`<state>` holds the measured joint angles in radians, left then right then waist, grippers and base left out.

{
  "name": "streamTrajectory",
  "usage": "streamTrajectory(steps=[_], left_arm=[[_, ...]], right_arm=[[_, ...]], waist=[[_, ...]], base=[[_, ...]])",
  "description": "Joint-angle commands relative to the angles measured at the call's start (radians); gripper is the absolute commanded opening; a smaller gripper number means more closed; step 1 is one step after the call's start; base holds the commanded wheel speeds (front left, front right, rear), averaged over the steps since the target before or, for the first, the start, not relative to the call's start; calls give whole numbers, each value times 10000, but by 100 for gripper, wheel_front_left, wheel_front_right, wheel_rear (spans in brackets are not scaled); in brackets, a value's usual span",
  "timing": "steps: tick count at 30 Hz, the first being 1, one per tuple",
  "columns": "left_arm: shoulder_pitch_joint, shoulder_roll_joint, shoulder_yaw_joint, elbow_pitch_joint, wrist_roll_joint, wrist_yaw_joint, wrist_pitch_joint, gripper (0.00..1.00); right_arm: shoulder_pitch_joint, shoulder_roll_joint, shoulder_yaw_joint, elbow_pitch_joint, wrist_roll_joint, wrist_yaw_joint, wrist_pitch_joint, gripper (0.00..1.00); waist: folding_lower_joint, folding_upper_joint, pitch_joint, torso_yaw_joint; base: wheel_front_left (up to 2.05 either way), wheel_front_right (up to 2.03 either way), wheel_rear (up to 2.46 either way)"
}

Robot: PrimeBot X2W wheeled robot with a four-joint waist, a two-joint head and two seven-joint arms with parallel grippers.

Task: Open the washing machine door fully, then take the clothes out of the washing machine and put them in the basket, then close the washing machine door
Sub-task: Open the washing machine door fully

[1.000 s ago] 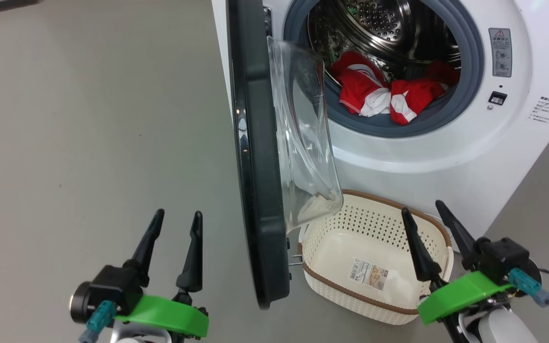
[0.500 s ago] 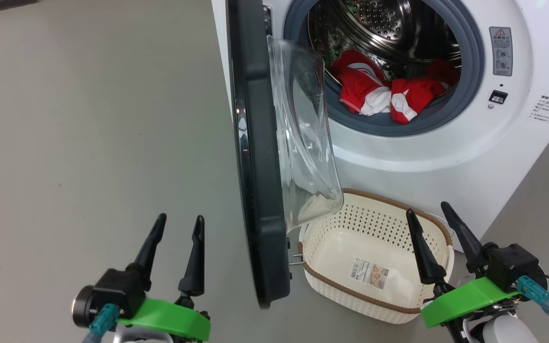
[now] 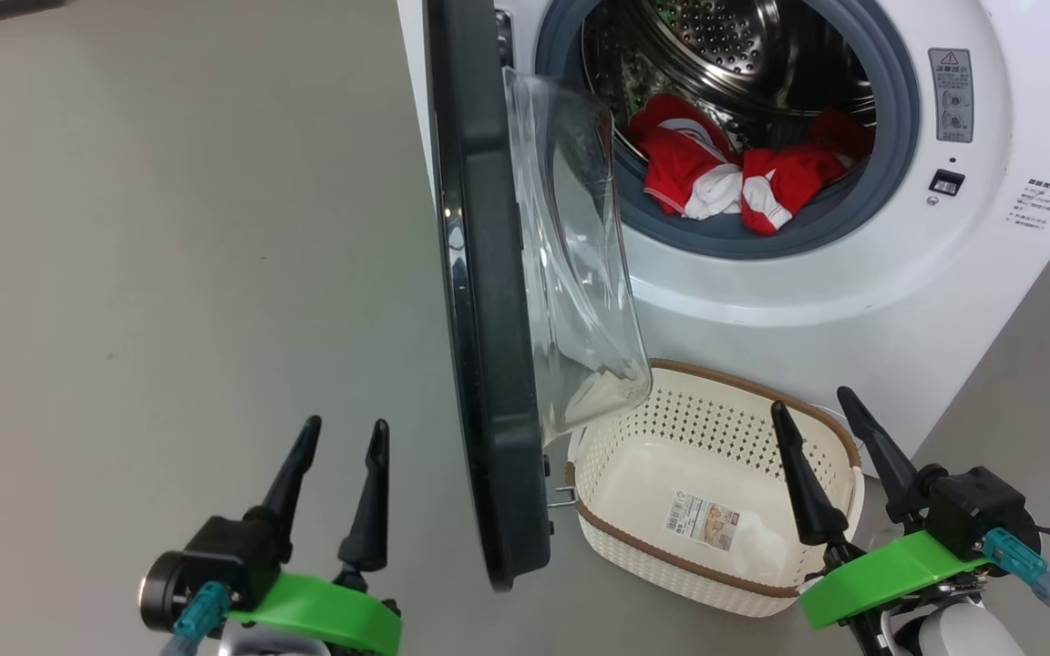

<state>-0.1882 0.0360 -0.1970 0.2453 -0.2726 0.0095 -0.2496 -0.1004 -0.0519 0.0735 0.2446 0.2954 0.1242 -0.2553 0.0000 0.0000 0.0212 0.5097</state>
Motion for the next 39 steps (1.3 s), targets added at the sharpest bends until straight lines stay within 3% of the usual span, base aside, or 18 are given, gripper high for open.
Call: streamTrajectory(steps=[1, 14, 22, 32, 39], left_arm=[[-233, 143, 317, -302, 67, -25, -122, 0], [-804, 143, 363, -2933, -155, -38, -122, 0], [-1224, 143, -396, -4161, -328, -463, -122, 0], [-1365, 143, -2265, -3308, -531, -957, -116, 0], [-1284, 143, -2962, -2355, -916, -866, 551, 0]], right_arm=[[-119, 16, 203, -227, -34, 65, -64, 100], [-122, 16, 224, -165, 17, 65, -64, 100], [-229, 16, 384, -149, 253, 65, -64, 100], [-326, 16, 446, -114, 414, 65, -64, 100], [-377, 16, 433, -112, 417, 65, -65, 100]], waist=[[0, 0, 7, -14], [0, 0, 39, -5], [0, 0, 74, -93], [0, 0, 195, -254], [0, 0, 318, -314]], base=[[0, 0, 0], [0, 0, 0], [0, 0, 0], [0, 0, 0], [0, 0, 0]])
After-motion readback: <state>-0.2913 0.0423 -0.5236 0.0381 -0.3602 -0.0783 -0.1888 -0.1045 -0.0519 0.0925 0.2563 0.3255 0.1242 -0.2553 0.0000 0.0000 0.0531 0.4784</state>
